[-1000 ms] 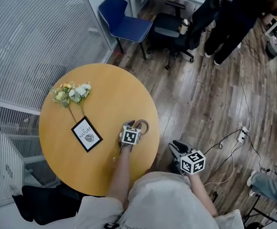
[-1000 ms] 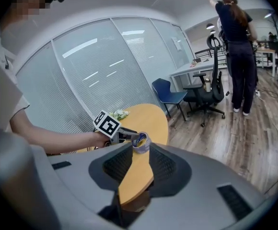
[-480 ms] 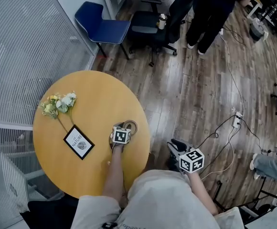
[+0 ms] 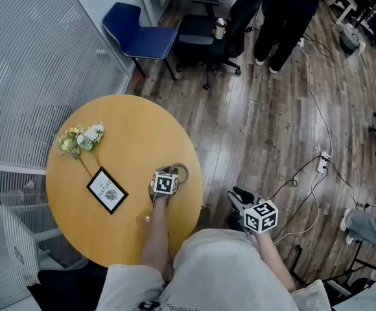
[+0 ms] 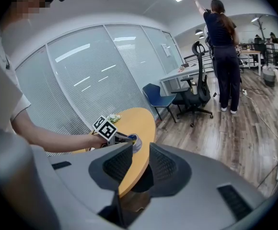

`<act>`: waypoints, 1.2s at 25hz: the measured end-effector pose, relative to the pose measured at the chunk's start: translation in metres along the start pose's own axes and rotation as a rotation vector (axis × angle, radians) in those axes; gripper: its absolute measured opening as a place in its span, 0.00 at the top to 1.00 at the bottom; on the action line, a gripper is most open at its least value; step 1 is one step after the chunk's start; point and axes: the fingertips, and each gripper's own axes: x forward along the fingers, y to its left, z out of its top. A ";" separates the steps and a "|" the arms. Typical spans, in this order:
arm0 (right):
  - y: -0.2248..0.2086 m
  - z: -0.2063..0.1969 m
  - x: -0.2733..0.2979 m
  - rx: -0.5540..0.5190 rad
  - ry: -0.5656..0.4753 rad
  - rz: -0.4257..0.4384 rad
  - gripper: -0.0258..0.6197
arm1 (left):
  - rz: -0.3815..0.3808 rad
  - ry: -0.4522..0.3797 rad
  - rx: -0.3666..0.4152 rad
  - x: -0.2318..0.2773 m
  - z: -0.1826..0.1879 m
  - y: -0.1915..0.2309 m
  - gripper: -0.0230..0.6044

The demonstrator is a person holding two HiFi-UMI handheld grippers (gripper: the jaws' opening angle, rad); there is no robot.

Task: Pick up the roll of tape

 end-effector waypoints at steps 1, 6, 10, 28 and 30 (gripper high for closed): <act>0.000 -0.001 0.000 -0.001 0.001 0.002 0.80 | 0.004 0.002 -0.003 0.000 -0.001 0.000 0.82; -0.002 0.000 -0.002 -0.004 0.002 0.005 0.80 | 0.022 0.014 0.013 -0.001 -0.004 -0.001 0.87; -0.003 -0.001 -0.004 -0.005 0.003 0.007 0.80 | 0.033 -0.011 0.008 -0.006 -0.001 -0.002 0.87; 0.015 0.020 0.005 -0.073 -0.009 0.131 0.80 | 0.102 -0.267 -0.135 -0.084 0.043 -0.024 0.87; 0.020 0.022 0.009 -0.079 -0.005 0.155 0.80 | 0.111 -0.300 -0.163 -0.094 0.044 -0.027 0.87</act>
